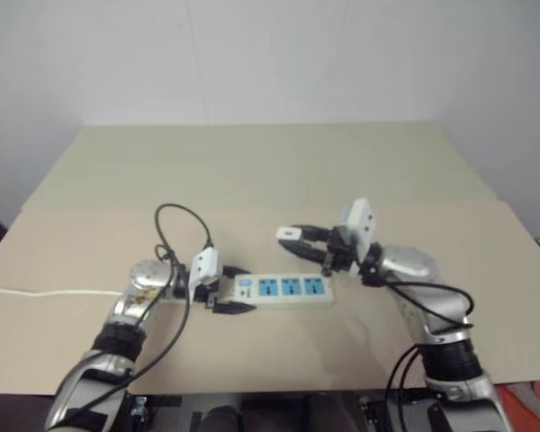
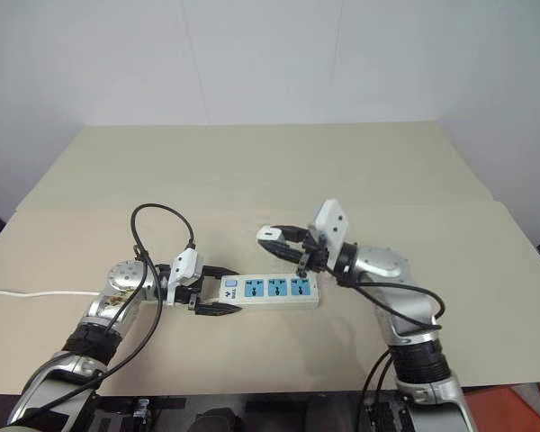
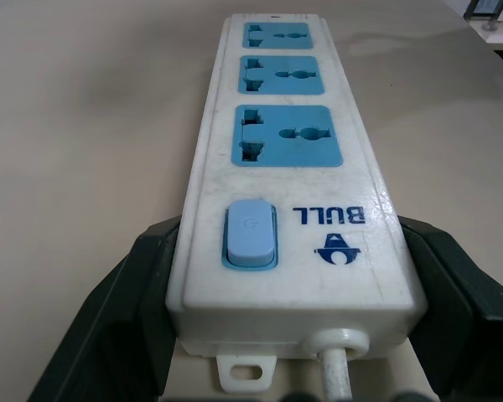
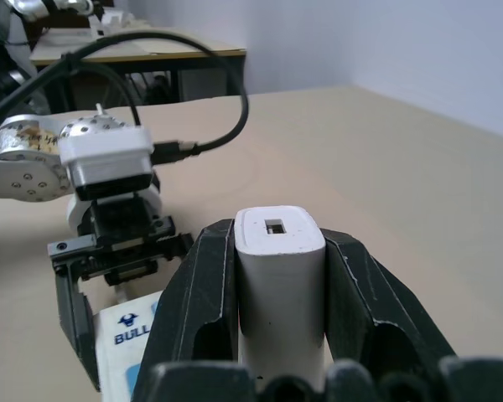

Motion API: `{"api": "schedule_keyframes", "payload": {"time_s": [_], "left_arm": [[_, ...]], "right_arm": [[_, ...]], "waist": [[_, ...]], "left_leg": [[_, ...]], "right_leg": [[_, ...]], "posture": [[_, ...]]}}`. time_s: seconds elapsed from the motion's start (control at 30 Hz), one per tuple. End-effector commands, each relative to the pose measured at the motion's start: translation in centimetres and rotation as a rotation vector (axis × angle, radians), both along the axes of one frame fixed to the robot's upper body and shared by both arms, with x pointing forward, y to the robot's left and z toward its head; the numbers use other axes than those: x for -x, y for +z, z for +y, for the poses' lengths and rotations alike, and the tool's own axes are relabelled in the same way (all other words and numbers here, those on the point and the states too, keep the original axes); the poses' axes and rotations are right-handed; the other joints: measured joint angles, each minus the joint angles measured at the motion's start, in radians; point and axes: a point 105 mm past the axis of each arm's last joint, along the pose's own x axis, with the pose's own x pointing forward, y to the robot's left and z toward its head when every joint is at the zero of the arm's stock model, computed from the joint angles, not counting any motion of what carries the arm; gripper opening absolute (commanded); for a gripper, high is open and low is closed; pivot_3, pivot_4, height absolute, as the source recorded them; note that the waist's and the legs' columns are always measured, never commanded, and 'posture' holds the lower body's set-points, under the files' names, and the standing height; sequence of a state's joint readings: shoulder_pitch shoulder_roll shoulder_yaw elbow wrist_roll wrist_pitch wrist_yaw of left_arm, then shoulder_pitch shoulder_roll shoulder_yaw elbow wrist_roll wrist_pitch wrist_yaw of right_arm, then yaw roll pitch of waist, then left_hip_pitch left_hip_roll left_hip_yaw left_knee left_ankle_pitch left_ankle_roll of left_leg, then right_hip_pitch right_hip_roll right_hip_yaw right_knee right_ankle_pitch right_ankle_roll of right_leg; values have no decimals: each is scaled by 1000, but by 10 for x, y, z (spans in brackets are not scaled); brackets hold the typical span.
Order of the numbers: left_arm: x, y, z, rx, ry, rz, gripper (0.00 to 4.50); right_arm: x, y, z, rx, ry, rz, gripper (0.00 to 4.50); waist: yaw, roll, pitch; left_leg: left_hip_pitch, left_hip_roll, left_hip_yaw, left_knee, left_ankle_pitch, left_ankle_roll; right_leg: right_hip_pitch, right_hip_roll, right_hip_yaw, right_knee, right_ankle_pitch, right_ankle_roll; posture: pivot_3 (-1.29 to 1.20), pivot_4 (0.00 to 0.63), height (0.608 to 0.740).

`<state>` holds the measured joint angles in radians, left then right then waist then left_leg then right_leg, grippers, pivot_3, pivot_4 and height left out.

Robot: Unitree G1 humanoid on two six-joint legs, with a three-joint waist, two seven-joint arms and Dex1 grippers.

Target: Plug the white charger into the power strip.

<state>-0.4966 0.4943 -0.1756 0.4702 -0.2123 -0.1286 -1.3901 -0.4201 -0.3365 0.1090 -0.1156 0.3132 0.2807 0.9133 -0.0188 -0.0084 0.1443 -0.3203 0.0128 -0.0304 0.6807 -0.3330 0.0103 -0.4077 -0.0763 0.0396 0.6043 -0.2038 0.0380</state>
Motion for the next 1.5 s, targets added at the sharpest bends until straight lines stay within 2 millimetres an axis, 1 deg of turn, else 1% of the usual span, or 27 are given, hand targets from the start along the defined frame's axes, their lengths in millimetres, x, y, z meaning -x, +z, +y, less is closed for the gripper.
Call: {"api": "schedule_keyframes", "payload": {"time_s": [0.03,0.13,0.2,0.27,0.47,0.7,0.77,0.97,1.07,1.23,1.5], "left_arm": [[-1,1,5,-29,17,-16,3283],[-1,0,4,-35,13,-20,3283],[-1,0,3,-33,11,-21,3283],[-1,0,2,-37,5,-23,3283],[2,-2,2,-41,0,-22,3283],[3,-3,0,-40,-4,-21,3283],[4,-4,0,-40,-4,-24,3283],[5,-4,-2,-37,-5,-31,3283],[6,-5,-1,-37,-3,-32,3283],[7,-6,-1,-39,-5,-30,3283],[7,-5,1,-41,0,-33,3283]], "right_arm": [[2,1,7,-7,52,-47,1169],[4,-9,14,8,95,-28,1169],[5,-20,18,55,129,-39,1169],[4,-27,20,70,145,-35,1169],[4,-30,28,61,184,-25,1169],[11,-21,45,6,253,-20,1169],[12,-24,47,19,266,-20,1169],[8,-38,43,46,251,18,1169],[-1,-37,39,39,220,22,1169],[-9,-36,32,49,204,16,1169],[-4,-47,27,82,221,25,1169]], "waist": [[0,0,0],[0,0,0],[0,0,0],[0,0,0],[-1,0,0],[0,0,0],[1,0,0],[1,0,0],[1,0,0],[1,0,0],[2,0,0]], "left_leg": [[0,0,0,0,0,0],[0,0,0,0,0,0],[0,0,0,0,0,0],[0,0,0,0,0,0],[1,0,0,0,0,0],[1,0,0,0,0,0],[1,0,0,0,0,0],[2,0,0,0,0,0],[2,0,0,0,0,-1],[2,0,0,0,0,-1],[2,0,0,0,0,-1]], "right_leg": [[0,0,0,0,0,0],[0,0,0,0,0,0],[0,0,0,0,0,0],[0,0,0,0,0,0],[0,0,0,1,0,0],[0,0,0,2,0,-1],[0,0,0,3,-1,-1],[0,0,0,3,-1,-1],[1,0,0,3,-1,-1],[1,0,0,3,-1,-1],[1,0,0,3,-1,-1]], "posture": [[0,150,740],[0,150,740],[0,150,740],[0,150,740],[0,150,740],[0,150,740],[0,150,740],[0,150,740],[0,150,740],[0,150,740],[0,150,740]]}}
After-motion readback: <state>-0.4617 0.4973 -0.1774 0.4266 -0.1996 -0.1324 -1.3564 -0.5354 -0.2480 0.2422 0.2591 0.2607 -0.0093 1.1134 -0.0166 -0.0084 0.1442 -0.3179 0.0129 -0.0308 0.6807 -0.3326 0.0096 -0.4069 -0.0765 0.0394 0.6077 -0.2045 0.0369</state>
